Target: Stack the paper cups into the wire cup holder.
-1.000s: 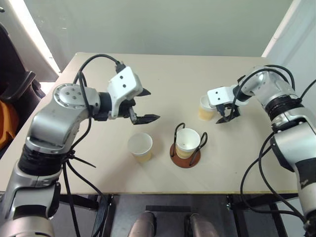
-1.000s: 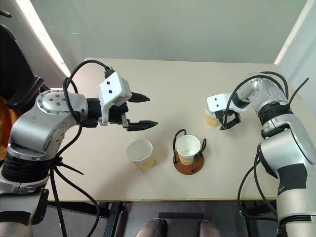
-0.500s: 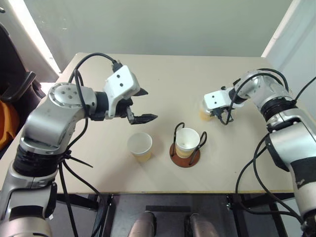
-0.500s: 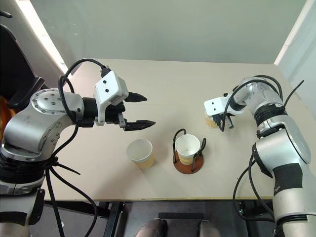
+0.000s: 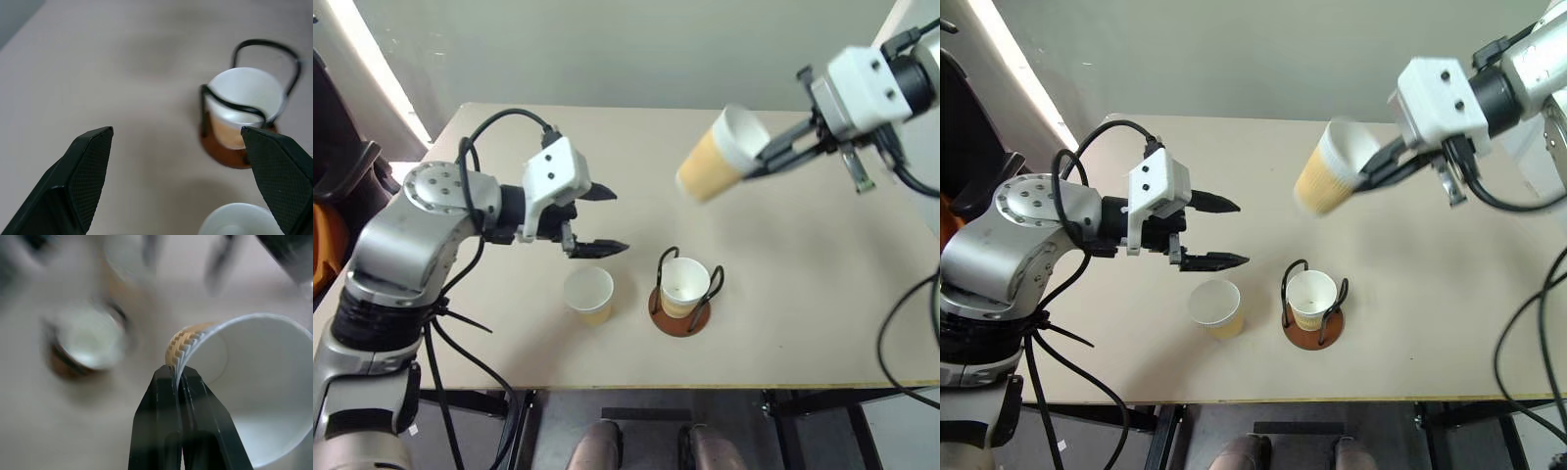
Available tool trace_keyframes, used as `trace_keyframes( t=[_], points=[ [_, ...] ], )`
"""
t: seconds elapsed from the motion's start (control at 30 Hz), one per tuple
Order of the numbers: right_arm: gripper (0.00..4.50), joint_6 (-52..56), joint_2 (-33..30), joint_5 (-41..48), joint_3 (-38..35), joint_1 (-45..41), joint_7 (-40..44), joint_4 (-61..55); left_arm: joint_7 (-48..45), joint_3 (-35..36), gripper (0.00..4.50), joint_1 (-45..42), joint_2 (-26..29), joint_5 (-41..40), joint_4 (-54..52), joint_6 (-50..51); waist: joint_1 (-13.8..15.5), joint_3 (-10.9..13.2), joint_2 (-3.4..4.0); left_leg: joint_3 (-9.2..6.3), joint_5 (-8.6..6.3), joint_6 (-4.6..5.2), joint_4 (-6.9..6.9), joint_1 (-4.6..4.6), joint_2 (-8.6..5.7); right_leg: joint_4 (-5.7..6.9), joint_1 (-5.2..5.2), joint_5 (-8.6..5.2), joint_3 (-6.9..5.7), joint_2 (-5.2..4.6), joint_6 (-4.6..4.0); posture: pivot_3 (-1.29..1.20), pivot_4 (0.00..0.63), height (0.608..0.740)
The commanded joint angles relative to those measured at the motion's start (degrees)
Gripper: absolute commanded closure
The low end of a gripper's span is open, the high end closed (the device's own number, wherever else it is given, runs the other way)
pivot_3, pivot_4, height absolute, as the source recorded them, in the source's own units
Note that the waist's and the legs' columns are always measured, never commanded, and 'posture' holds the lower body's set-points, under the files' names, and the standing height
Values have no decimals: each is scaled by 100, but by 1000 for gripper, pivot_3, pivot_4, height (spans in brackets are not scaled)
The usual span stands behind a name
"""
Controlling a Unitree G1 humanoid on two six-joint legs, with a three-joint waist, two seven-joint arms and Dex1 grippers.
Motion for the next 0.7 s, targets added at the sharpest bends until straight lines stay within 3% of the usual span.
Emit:
trace_keyframes(
  t=[0.03,0.27,0.7],
  points=[
    [4455,-1,-97,119,285,73,26,-375,-547,502,0,91,273,-503,-249,-190,-15,2,3,0,0,1,1,0,0,4,-3,0,0,0,1,0,150,740],
    [4455,-302,147,-601,404,326,26,-336,-1213,574,0,715,850,-573,-255,-532,-29,2,3,-2,-38,75,14,8,16,61,-18,-19,-6,2,-34,0,150,740],
    [4455,-488,695,-1322,222,479,26,-114,-978,496,0,881,932,-370,-294,-619,-45,1,2,-2,-33,80,44,24,16,108,-17,-30,-4,2,-75,0,150,740]
  ],
)
